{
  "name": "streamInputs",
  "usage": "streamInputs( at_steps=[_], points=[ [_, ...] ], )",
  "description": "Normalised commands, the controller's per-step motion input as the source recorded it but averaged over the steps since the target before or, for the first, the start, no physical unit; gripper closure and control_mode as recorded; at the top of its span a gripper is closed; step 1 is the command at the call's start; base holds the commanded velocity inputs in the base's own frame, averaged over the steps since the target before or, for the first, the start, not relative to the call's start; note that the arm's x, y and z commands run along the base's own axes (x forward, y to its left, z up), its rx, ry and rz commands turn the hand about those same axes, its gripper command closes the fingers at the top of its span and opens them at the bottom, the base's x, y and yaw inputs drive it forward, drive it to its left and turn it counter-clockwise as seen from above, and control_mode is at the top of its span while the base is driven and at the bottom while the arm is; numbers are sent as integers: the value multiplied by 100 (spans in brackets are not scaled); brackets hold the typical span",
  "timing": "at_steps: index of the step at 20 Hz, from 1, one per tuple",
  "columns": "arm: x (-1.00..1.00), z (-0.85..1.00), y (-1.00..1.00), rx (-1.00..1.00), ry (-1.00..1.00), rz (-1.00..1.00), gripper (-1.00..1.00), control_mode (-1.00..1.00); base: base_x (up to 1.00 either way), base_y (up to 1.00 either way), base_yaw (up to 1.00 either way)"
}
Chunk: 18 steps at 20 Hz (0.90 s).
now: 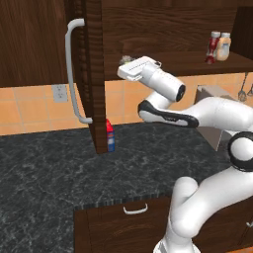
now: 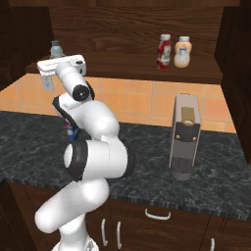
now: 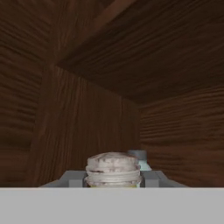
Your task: Put the shaker and condiment bottle from the counter next to their counterparts in the cabinet.
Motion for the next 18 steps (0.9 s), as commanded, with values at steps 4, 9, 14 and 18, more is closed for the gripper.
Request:
streamInputs(
  at_steps=[4,9,14,18],
  points=[
    [26,31,0,1,16,4,100,-100,0,0,0],
    [12,7,-2,0,4,0,100,-100,0,0,0],
    [9,3,-9,0,0,0,100,-100,0,0,0],
    [35,0,-6,0,0,0,100,-100,0,0,0]
  ],
)
